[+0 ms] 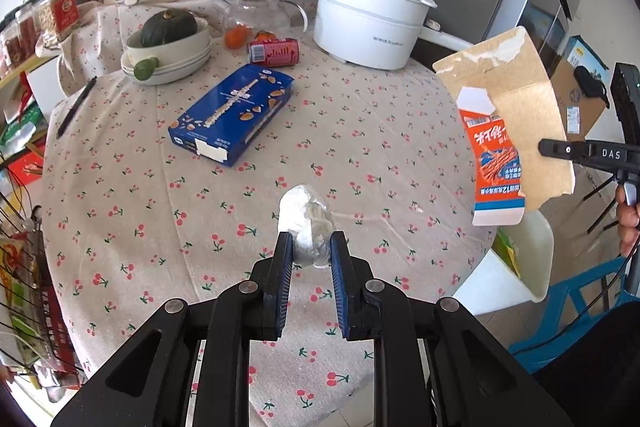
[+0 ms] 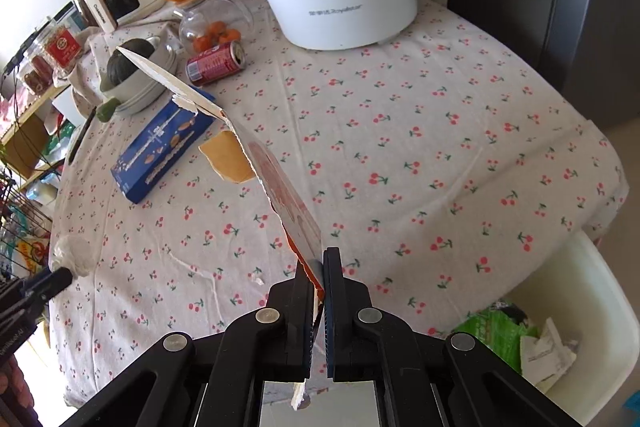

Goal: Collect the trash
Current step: 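Carry the tissue and carton to the white bin with both grippers, then release the carton with the right gripper while the left gripper drops the tissue into the bin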

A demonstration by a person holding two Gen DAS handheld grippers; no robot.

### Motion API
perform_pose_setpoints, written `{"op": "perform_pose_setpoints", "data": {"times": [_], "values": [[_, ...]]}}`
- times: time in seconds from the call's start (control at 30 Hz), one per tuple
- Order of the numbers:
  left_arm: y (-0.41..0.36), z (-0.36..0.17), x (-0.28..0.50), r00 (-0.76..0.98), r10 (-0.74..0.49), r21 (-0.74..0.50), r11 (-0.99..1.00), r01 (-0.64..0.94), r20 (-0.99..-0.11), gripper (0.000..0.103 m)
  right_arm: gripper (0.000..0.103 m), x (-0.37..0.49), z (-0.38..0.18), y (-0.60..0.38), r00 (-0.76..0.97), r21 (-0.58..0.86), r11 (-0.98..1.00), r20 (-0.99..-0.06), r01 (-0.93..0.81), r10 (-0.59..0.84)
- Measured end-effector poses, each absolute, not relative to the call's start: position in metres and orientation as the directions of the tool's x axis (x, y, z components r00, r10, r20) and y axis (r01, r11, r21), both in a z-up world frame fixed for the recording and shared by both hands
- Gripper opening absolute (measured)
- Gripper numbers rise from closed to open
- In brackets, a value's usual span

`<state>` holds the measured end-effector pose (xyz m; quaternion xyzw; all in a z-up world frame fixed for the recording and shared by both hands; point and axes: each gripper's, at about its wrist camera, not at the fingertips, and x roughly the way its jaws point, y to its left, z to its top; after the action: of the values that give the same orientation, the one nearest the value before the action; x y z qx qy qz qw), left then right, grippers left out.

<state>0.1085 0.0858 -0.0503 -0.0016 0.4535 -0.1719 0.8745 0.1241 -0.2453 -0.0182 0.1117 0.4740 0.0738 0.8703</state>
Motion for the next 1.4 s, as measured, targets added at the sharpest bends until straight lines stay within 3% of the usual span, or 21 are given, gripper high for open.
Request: {"op": "perform_pose_setpoints", "data": {"times": [0.4,0.87,0.97,1.1,1.4], "values": [[0.042,-0.046,0.096,0.486,-0.36,-0.192,0.912,0.362,-0.797,0.02,0.001,0.069,-0.013,-0.342,0.561,0.206,0.973,-0.82,0.104,0.113],[-0.083,-0.046,0.086,0.382,-0.445,-0.198,0.821,0.536,-0.81,0.02,0.002,0.041,-0.075,-0.42,0.372,0.108,0.963,-0.928,0.248,0.008],[-0.115,-0.053,0.082,0.345,-0.456,-0.199,0.794,0.574,-0.821,0.02,0.009,0.041,-0.088,-0.431,0.338,0.101,0.953,-0.941,0.286,-0.002],[-0.159,-0.064,0.071,0.292,-0.472,-0.194,0.74,0.644,-0.832,0.02,0.056,0.038,-0.089,-0.451,0.352,0.174,0.925,-0.935,0.339,0.046],[-0.229,-0.097,0.07,0.231,-0.47,-0.18,0.677,0.714,-0.852,0.021,0.058,0.029,-0.076,-0.469,0.395,0.181,0.91,-0.918,0.372,0.021]]}}
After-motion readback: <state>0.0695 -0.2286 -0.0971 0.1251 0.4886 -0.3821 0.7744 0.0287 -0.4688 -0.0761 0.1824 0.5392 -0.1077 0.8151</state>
